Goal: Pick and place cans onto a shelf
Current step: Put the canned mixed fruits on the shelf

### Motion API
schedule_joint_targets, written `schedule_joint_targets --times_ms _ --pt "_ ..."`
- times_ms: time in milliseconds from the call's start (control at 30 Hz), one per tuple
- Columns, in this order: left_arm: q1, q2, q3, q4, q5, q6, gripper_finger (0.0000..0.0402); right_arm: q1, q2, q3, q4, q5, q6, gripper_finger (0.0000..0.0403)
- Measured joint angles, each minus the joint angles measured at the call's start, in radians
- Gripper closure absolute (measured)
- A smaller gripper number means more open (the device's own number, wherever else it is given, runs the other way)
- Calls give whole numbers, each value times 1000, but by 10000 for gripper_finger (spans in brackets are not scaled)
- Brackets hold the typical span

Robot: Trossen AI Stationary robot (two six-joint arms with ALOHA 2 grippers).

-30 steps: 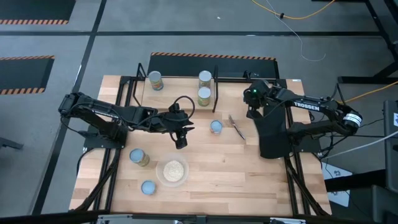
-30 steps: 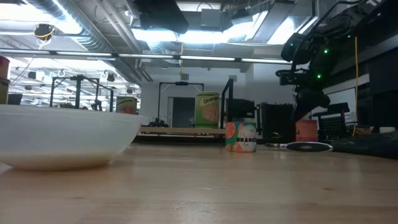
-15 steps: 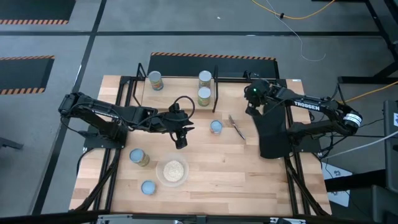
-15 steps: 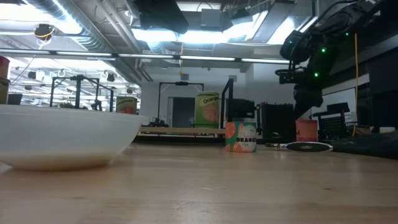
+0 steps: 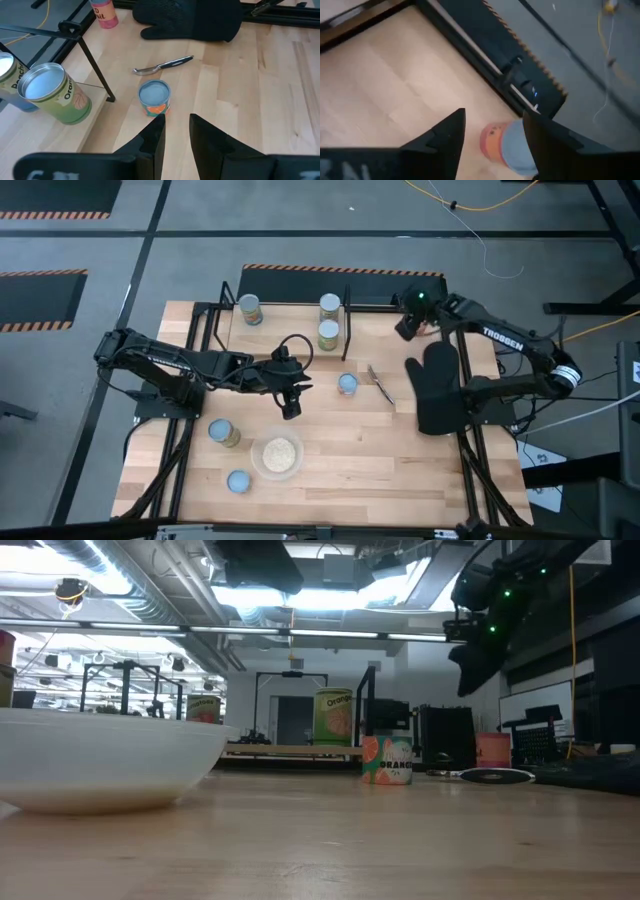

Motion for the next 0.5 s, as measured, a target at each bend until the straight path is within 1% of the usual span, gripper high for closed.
schedule_joint_targets --times_ms 133,233,333,500 --pt "0 0 0 0 1 0 321 -105 1 2 -20 -116 78 199" --pt "0 0 0 0 1 0 321 -163 16 2 -33 -187 146 199" --pt "0 0 0 0 1 0 321 -193 42 2 -33 -218 186 199" --pt "0 0 0 0 1 0 321 -202 107 2 -33 -216 222 199"
